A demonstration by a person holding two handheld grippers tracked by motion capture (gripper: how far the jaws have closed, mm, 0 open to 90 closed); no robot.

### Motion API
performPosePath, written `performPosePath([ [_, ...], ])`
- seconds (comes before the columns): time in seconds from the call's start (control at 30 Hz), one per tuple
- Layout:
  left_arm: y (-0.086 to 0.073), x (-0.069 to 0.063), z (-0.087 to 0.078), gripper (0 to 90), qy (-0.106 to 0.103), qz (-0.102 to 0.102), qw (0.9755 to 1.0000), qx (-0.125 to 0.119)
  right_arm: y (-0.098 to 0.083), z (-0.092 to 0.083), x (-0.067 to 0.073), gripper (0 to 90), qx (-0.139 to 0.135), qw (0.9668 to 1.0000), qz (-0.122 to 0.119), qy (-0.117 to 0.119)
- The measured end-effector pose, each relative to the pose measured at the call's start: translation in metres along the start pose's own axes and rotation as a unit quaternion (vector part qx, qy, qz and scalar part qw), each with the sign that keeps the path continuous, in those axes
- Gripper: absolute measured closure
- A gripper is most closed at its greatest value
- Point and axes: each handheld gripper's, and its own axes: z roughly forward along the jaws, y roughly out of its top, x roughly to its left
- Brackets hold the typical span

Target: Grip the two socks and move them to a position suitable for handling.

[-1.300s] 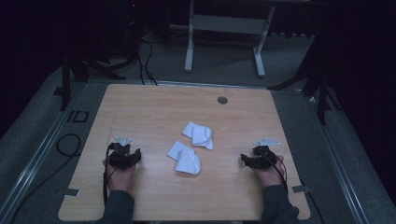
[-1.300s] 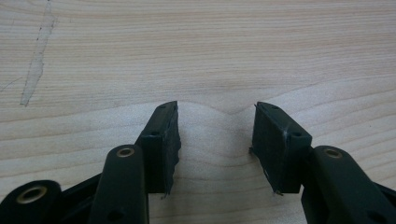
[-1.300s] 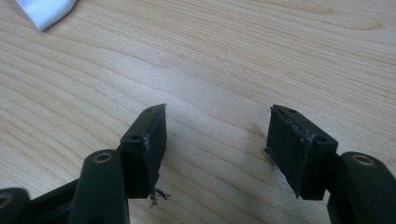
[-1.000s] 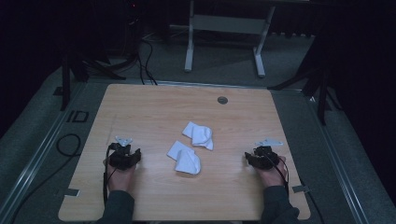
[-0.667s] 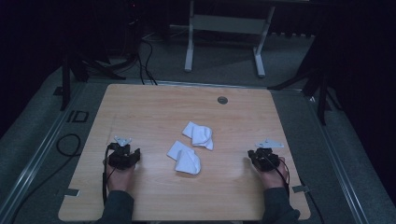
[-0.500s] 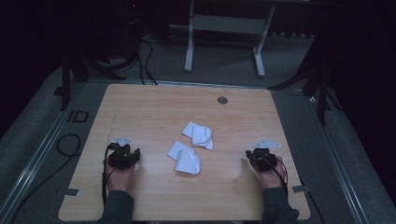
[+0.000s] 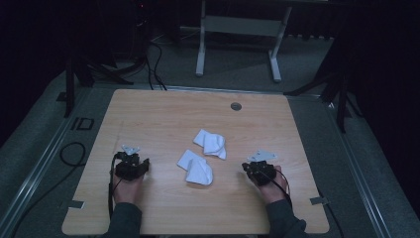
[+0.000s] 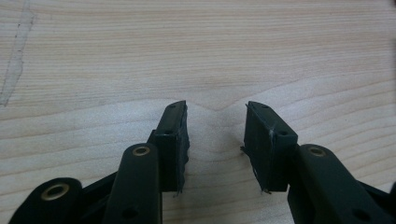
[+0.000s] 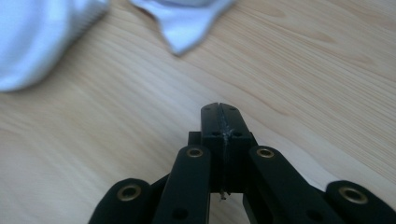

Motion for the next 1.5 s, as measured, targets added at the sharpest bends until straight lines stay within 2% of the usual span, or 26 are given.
performPosePath([
  [0.13, 0.000, -0.001, 0.000, 58.9, 0.000, 0.001, 1.0000, 0.000, 0.008, 0.004, 0.014, 89.9, 0.000, 0.9997, -0.025, 0.010],
  [0.27, 0.000, 0.000, 0.000, 58.9, 0.000, -0.001, 1.0000, 0.000, 0.015, 0.007, 0.021, 89.8, -0.002, 0.9993, -0.034, 0.019],
  [0.3, 0.000, 0.000, 0.000, 58.8, 0.000, -0.001, 1.0000, 0.000, 0.020, 0.009, 0.027, 89.9, -0.005, 0.9986, -0.045, 0.026],
  [0.47, 0.000, 0.000, 0.000, 58.5, 0.001, -0.001, 1.0000, 0.000, 0.031, 0.014, 0.041, 90.0, -0.011, 0.9972, -0.059, 0.044],
  [0.63, 0.000, -0.001, 0.000, 58.5, 0.000, 0.001, 1.0000, 0.000, 0.044, 0.020, 0.062, 90.0, -0.016, 0.9940, -0.085, 0.068],
  [0.83, 0.000, -0.001, 0.001, 58.5, 0.000, 0.001, 1.0000, 0.000, 0.058, 0.033, 0.082, 90.0, -0.014, 0.9910, -0.105, 0.082],
  [1.07, 0.000, -0.001, 0.001, 58.8, -0.003, 0.000, 1.0000, -0.001, 0.058, 0.060, 0.091, 90.0, 0.017, 0.9900, -0.112, 0.085],
  [1.2, 0.000, -0.001, 0.000, 59.4, -0.004, -0.001, 1.0000, 0.000, 0.058, 0.060, 0.094, 90.0, 0.015, 0.9892, -0.117, 0.087],
  [1.3, 0.000, -0.003, 0.000, 61.7, -0.013, 0.003, 0.9999, -0.002, 0.056, 0.058, 0.096, 90.0, 0.013, 0.9881, -0.122, 0.093],
  [1.5, 0.001, -0.007, -0.004, 63.6, -0.022, 0.012, 0.9997, -0.008, 0.052, 0.056, 0.102, 90.0, 0.008, 0.9842, -0.140, 0.109],
])
